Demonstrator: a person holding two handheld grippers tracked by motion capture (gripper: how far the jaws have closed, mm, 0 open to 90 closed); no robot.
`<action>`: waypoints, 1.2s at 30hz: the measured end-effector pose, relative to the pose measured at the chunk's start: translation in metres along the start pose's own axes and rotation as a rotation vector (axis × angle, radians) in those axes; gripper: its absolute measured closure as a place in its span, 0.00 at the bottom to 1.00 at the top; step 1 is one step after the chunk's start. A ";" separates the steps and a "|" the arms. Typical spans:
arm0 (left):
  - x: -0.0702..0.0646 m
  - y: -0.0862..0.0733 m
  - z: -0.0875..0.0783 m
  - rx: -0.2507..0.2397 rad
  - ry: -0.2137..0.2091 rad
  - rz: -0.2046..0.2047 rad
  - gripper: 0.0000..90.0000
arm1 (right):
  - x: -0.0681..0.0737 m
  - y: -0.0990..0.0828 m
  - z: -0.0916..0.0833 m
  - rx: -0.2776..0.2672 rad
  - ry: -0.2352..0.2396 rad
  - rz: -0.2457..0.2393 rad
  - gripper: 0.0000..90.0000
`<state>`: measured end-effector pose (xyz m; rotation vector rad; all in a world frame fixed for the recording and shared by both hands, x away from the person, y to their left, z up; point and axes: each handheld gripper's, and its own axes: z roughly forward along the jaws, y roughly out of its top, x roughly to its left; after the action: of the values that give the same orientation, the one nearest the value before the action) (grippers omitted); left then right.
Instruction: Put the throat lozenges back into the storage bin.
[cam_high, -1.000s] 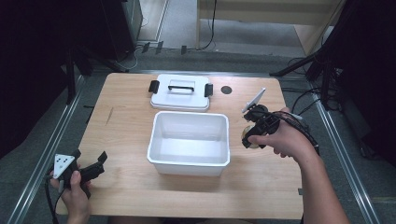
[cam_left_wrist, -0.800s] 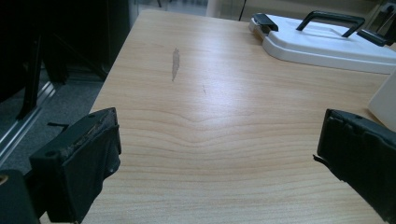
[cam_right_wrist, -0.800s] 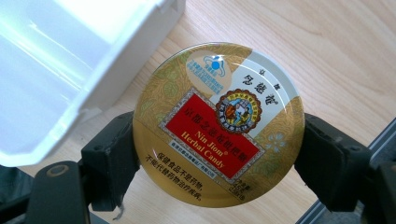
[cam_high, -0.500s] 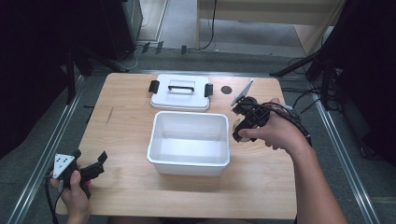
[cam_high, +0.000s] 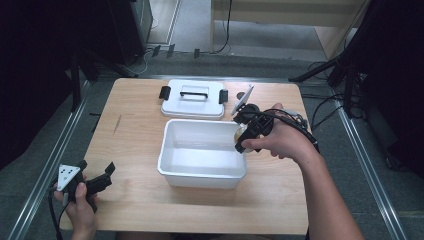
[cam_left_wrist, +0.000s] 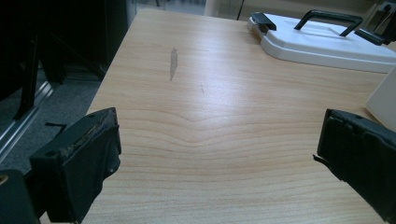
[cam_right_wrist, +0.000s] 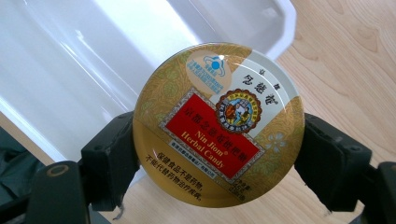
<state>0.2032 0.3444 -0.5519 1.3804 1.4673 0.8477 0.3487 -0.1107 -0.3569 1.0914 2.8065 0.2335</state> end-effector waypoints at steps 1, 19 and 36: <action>0.000 0.000 0.000 0.001 0.000 0.000 0.00 | 0.001 0.001 0.001 0.004 0.005 -0.001 0.23; 0.000 0.000 0.000 0.003 -0.003 -0.003 0.00 | 0.024 0.013 0.015 -0.030 -0.021 -0.233 0.23; 0.001 0.000 0.000 0.003 -0.004 -0.006 0.00 | 0.030 0.015 0.033 -0.024 -0.005 -0.326 0.23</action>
<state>0.2035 0.3450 -0.5519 1.3784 1.4701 0.8388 0.3426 -0.0761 -0.3879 0.6132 2.9104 0.2287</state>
